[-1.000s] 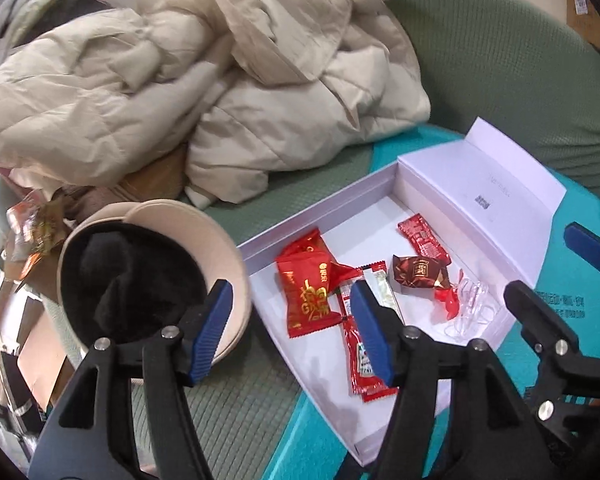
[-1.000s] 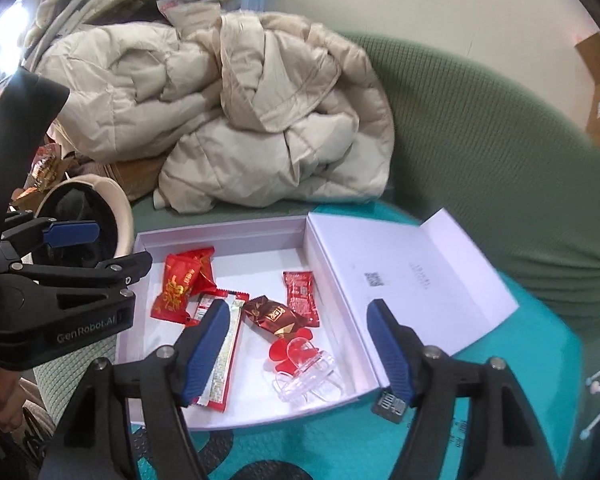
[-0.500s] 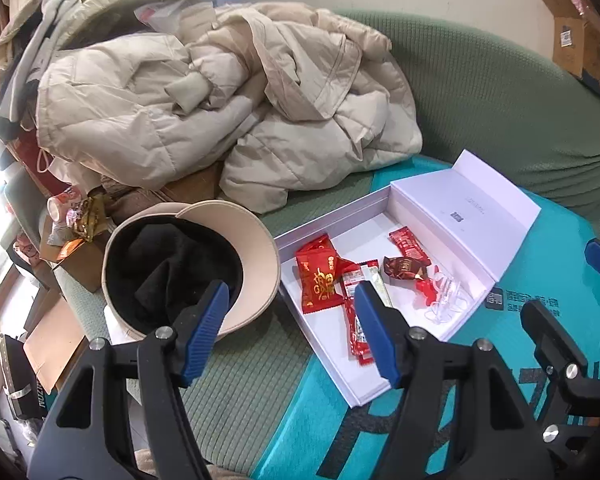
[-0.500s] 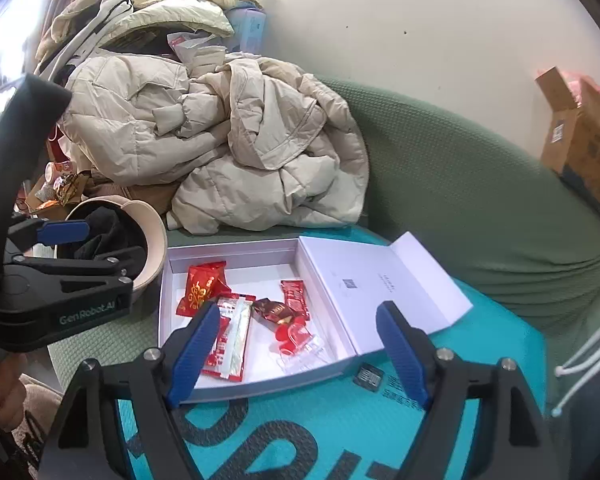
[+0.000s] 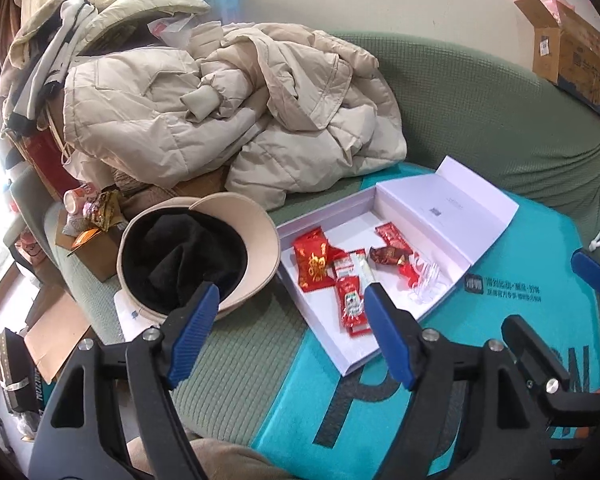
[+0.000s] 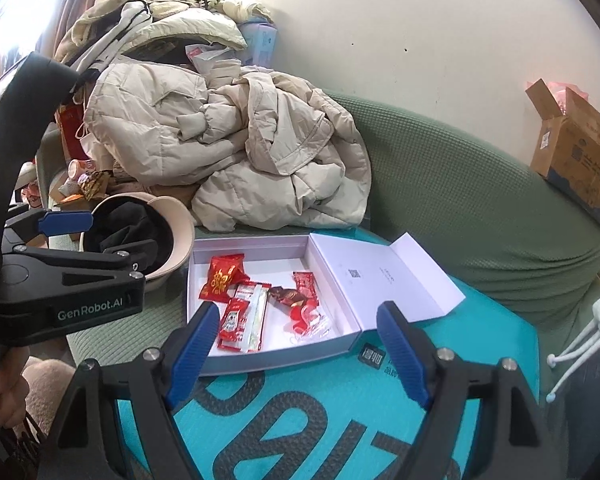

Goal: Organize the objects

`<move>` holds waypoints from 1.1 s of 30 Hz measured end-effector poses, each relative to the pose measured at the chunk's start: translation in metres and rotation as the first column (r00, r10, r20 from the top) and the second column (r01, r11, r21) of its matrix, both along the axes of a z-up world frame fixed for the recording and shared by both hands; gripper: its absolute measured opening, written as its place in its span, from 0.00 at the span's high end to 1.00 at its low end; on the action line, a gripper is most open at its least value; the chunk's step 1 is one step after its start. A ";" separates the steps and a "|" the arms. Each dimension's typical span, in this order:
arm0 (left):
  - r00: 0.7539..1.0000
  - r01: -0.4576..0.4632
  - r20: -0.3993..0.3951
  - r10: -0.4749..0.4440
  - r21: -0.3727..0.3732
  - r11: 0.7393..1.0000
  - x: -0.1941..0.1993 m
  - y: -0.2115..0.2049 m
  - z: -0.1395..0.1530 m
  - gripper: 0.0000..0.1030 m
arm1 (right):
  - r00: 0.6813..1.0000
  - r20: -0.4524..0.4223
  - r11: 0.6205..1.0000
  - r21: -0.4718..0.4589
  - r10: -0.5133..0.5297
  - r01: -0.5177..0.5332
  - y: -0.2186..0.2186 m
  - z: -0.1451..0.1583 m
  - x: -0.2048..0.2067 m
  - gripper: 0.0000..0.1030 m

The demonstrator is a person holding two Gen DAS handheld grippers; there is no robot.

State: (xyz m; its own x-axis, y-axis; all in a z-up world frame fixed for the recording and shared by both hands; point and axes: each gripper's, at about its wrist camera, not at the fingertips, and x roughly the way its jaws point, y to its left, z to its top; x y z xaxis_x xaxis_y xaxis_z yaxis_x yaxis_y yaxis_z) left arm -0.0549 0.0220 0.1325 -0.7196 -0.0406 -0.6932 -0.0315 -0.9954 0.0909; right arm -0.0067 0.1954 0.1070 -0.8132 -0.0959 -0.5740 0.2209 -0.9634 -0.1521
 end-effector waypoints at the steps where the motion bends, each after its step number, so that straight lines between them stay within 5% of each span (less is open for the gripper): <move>1: 1.000 0.000 0.005 0.000 -0.002 1.000 0.003 0.000 -0.002 0.27 | 1.000 0.001 1.000 0.001 0.001 -0.001 0.000 -0.001 0.002 0.21; 33: 0.986 -0.007 0.166 0.004 0.021 1.000 0.041 -0.001 -0.078 0.25 | 0.990 0.139 1.000 0.013 0.008 -0.010 0.005 -0.063 0.028 0.21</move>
State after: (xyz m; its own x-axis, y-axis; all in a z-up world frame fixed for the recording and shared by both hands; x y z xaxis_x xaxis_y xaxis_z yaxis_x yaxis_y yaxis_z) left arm -0.0141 0.0207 0.0545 -0.5941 -0.0279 -0.8039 -0.0387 -0.9972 0.0632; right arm 0.0210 0.2007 0.0436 -0.7247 -0.0939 -0.6826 0.2491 -0.9594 -0.1325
